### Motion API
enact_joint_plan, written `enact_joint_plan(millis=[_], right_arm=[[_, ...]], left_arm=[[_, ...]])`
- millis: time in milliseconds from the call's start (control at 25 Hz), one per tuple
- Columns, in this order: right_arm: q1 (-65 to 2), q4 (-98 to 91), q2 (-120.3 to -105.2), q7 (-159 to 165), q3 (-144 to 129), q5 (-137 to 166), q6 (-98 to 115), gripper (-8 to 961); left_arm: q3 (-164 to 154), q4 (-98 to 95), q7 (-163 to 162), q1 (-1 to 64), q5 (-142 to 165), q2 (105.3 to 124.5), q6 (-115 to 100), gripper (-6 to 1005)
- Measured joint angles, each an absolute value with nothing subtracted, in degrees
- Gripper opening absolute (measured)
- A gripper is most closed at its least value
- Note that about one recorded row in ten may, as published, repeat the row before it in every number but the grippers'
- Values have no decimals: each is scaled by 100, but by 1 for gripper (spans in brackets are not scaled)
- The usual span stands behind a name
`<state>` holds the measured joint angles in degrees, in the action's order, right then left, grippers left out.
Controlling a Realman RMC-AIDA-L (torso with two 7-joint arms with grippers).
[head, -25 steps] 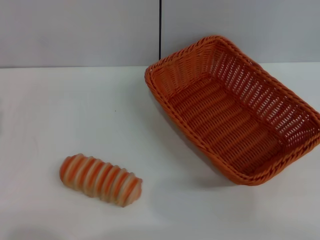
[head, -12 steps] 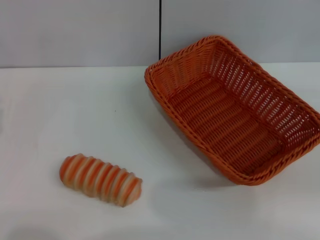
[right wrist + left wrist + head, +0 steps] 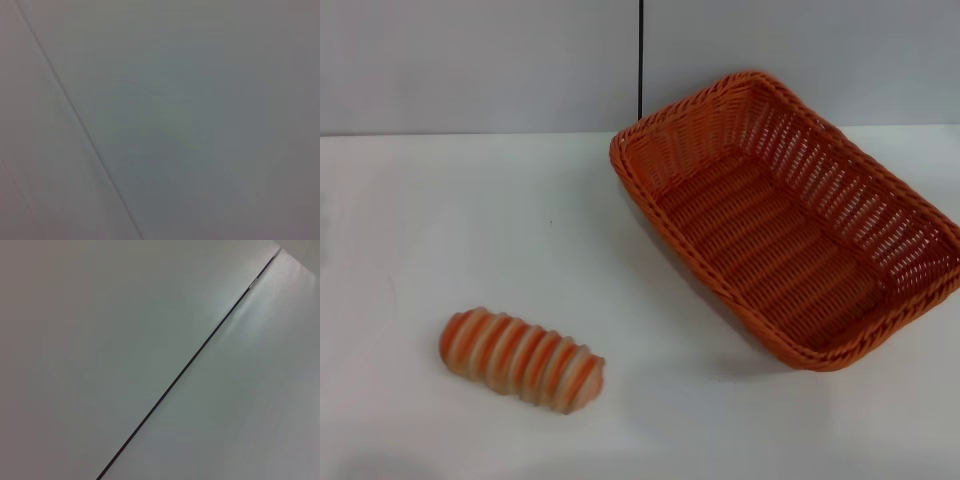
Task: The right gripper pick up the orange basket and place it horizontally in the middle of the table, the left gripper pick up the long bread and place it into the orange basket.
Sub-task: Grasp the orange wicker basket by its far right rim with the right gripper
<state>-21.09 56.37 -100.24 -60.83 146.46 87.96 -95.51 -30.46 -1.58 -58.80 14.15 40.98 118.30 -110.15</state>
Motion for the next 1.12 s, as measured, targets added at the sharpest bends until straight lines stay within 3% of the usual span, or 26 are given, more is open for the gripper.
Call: enact_joint_plan(millis=[280,640,1120], right_arm=[[-3032,5825,-9854,-5209,14368,10702,-9838,422],[-3956,5499,-9940,-5105,13608,12393,-9642,421],[-4457,4755,-10093,-5046,12810,13262,-8954,420]], left_arm=[[-3066,-151,-5880,1415,4113,11829,-11002,463],[-3085,-100,-5880,1406,4123,11838,-10951,463],[-3144,2,-5864,1327,4122,11831,-10880,463]])
